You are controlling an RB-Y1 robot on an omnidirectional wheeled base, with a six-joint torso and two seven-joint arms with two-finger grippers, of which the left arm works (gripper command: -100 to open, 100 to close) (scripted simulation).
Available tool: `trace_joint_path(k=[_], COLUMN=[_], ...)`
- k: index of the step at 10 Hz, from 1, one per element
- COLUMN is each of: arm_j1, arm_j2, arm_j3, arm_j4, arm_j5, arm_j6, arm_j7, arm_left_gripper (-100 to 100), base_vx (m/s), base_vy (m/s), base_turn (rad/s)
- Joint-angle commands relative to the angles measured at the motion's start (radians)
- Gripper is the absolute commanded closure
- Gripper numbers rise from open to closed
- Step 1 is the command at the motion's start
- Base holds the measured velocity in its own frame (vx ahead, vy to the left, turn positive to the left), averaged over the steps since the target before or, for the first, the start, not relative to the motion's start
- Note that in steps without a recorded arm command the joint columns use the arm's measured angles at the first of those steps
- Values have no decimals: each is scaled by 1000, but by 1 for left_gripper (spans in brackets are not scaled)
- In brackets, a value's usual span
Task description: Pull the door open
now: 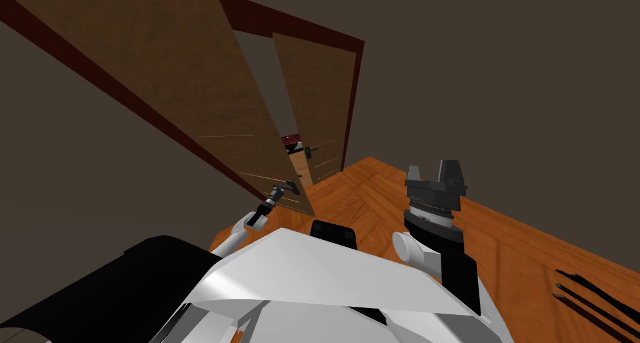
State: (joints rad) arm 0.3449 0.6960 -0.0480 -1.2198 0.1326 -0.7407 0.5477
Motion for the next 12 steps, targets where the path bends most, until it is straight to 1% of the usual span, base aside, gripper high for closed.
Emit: trace_joint_path(k=[1,3,4,5,7,12], arm_j1=[20,30,29,38,44,61], arm_j2=[11,23,20,28,37,64], arm_j3=[-11,-17,-11,-17,-21,-35], arm_j4=[-1,5,3,12,22,50], arm_j5=[-2,-3,-1,-3,-3,-6], arm_j6=[-30,-55,-43,-64,-89,-157], arm_j7=[11,22,15,22,30,51], arm_left_gripper=[100,100,100,100,100,100], base_vx=[-220,-206,-94,-141,-209,-200], base_vy=[80,82,39,35,80,83], base_turn=[-162,-131,-28,-117,-189,-143])
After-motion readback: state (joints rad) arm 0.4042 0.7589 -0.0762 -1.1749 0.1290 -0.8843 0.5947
